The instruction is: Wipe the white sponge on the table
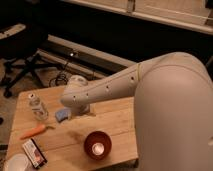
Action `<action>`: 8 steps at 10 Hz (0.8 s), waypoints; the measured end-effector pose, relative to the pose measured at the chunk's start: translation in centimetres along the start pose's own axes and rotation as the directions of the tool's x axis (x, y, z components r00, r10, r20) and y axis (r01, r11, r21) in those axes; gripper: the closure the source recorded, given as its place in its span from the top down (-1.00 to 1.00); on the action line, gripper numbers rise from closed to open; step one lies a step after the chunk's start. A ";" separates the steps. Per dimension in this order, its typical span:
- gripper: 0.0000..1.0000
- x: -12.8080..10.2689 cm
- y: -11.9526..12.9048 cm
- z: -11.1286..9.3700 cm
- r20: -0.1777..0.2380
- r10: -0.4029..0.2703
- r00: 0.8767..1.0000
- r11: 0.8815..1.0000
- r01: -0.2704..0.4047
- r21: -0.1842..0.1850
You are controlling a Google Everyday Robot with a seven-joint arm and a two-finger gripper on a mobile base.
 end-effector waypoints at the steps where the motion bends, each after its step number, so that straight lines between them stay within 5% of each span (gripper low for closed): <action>1: 0.60 -1.0 0.3 0.2 0.015 -0.037 0.999 0.999 0.037 0.009; 5: 0.60 -5.4 2.9 2.3 0.053 -0.173 0.983 0.985 0.172 0.033; 8: 0.60 -7.8 3.9 5.0 0.036 -0.208 0.977 0.978 0.208 0.003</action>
